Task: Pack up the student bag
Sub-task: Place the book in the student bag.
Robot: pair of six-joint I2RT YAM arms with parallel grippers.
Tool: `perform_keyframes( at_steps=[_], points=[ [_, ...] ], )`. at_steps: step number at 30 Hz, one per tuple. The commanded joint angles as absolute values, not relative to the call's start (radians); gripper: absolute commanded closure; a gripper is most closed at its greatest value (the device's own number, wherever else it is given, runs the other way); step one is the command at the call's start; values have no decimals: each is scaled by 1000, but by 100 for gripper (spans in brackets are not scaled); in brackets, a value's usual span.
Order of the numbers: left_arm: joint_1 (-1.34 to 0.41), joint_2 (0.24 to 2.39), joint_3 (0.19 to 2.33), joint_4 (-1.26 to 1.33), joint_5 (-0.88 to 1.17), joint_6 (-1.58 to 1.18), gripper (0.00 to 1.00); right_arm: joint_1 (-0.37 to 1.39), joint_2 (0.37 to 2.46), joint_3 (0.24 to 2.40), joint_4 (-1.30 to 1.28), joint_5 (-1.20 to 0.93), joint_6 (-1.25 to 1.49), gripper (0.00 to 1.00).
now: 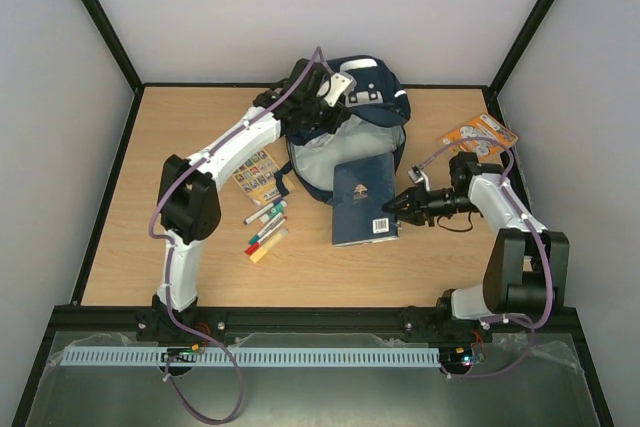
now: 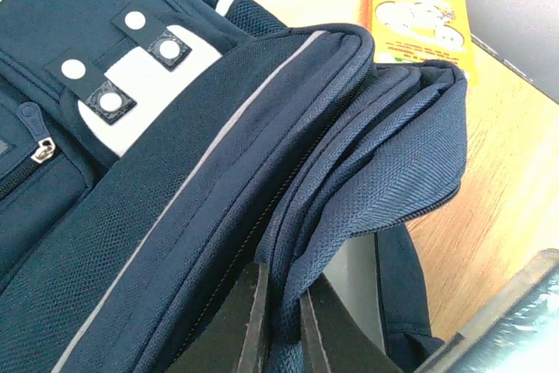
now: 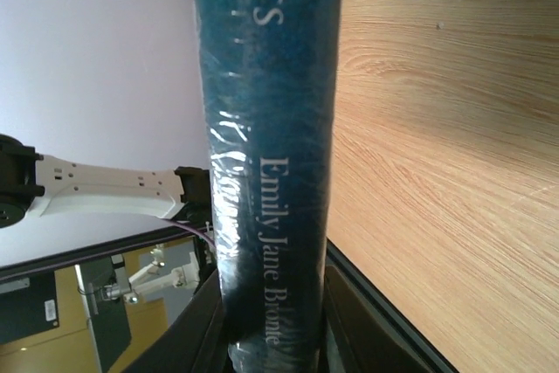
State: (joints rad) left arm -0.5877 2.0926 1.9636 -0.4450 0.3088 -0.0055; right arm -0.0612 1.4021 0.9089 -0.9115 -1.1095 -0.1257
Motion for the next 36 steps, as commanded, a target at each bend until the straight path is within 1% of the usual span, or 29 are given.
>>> perform_keyframes(
  at_steps=[1,6,11,15,21,23,29,36],
  points=[
    [-574,2028,2004,-407,352,9,98,-61,1437,908,-830,-1225,-43,99],
    [-584,1994,1980,-433,373,54,98,-60,1540,966,-814,-1229,-86,99],
    [-588,1960,1982,-446,361,71,98,-41,1644,998,-775,-1281,-113,99],
    [-590,1938,1986,-461,351,95,98,8,1737,1084,-797,-1322,-185,99],
    [-589,1918,1985,-477,341,117,98,47,1867,1223,-813,-1353,-207,99],
    [-589,1913,1984,-483,341,126,98,49,1897,1264,-782,-1347,-174,99],
    [-590,1898,1985,-494,342,140,98,53,1953,1305,-553,-1294,74,99],
    [-591,1884,1973,-500,336,145,98,80,2009,1367,-402,-1277,207,99]
  ],
)
